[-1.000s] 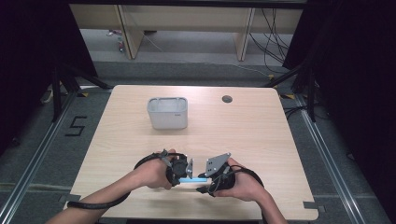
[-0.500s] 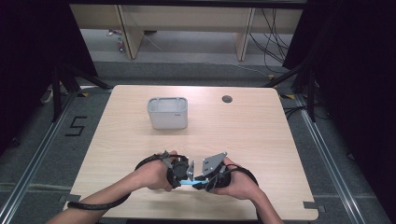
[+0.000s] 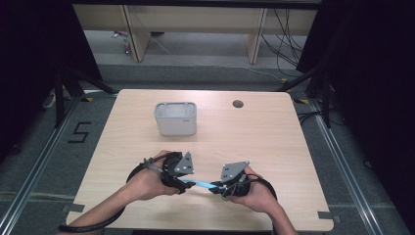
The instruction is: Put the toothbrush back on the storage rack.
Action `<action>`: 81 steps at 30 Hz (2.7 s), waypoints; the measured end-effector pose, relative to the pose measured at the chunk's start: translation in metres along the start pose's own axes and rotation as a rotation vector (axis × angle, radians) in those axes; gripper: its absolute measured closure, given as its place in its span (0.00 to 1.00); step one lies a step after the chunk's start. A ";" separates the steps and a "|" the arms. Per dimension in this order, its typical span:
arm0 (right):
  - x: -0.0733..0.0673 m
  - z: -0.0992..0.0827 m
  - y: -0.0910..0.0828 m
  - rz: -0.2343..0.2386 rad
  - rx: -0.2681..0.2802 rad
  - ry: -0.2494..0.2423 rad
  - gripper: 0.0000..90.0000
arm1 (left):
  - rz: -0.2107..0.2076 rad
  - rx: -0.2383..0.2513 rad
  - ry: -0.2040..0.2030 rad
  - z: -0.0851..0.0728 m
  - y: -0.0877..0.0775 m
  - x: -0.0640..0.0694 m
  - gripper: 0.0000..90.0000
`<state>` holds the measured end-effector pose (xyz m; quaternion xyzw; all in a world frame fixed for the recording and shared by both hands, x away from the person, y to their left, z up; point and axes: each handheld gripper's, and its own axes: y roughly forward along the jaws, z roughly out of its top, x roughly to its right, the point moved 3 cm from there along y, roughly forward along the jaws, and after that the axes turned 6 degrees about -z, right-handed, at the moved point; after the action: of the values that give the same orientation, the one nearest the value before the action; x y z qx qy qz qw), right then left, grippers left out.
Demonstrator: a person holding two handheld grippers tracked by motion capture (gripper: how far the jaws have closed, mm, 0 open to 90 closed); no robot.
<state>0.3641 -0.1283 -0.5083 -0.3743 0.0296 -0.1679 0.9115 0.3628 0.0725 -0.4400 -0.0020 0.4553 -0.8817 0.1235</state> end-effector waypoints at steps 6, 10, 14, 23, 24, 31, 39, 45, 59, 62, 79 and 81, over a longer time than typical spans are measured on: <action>0.009 -0.009 -0.008 -0.074 0.037 0.084 0.88 | 0.042 0.114 -0.093 -0.021 -0.008 -0.002 0.41; 0.012 -0.012 -0.009 -0.083 0.038 0.111 0.88 | 0.046 0.131 -0.126 -0.031 -0.008 -0.004 0.41; 0.013 -0.014 -0.011 -0.096 0.041 0.144 0.88 | 0.051 0.140 -0.163 -0.045 -0.008 -0.008 0.41; 0.015 -0.016 -0.018 -0.175 0.139 0.197 0.88 | 0.066 0.183 -0.235 -0.065 -0.004 -0.010 0.41; 0.015 -0.015 -0.017 -0.189 0.155 0.198 0.88 | 0.066 0.189 -0.246 -0.066 -0.003 -0.010 0.41; 0.016 -0.011 -0.020 -0.228 0.217 0.206 0.88 | 0.075 0.206 -0.258 -0.070 -0.001 -0.013 0.42; 0.018 -0.009 -0.023 -0.251 0.287 0.239 0.88 | 0.084 0.265 -0.312 -0.072 0.006 -0.014 0.42; 0.021 -0.006 -0.025 -0.269 0.365 0.259 0.88 | 0.080 0.340 -0.378 -0.072 0.012 -0.015 0.41; 0.018 0.007 -0.026 -0.321 0.449 0.251 0.88 | 0.025 0.535 -0.518 -0.055 0.018 -0.030 0.39; 0.016 0.009 -0.025 -0.316 0.448 0.259 0.88 | 0.013 0.572 -0.531 -0.050 0.017 -0.033 0.39; 0.011 0.015 -0.011 -0.297 0.441 0.232 0.88 | -0.069 0.682 -0.596 -0.022 0.022 -0.045 0.42; 0.009 0.015 -0.011 -0.298 0.432 0.250 0.88 | -0.079 0.703 -0.608 -0.017 0.024 -0.045 0.43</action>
<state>0.3721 -0.1285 -0.4889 -0.1483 0.0501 -0.3472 0.9246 0.4096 0.0830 -0.4642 -0.2356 0.0715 -0.9460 0.2108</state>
